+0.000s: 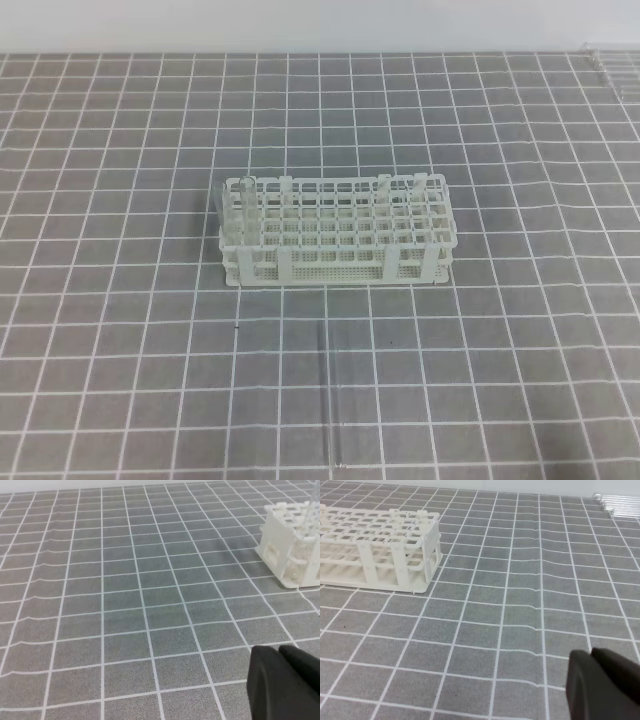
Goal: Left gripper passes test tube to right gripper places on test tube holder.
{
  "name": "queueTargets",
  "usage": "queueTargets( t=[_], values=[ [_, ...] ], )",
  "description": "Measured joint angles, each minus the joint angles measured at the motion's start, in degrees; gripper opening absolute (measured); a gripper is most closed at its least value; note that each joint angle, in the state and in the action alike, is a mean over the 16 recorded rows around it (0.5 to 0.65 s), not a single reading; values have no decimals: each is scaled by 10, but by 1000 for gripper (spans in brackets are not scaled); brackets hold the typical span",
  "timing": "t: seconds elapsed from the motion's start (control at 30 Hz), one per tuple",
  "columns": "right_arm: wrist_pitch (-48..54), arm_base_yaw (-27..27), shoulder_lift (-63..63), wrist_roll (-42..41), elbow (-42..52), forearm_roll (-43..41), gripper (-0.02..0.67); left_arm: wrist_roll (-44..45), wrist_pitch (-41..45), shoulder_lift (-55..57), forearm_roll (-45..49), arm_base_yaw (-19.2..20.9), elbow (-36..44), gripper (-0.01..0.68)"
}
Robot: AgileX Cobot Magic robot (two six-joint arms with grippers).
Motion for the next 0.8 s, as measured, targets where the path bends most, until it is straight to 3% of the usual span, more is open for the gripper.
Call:
queueTargets(
  t=[0.47,0.8],
  values=[
    [-16,0,0,0,0,12,-13,-7,-27,-6,-12,0,3,-2],
    [-110,0,0,0,0,170,-13,-40,-85,-9,-87,0,3,-2]
  ],
)
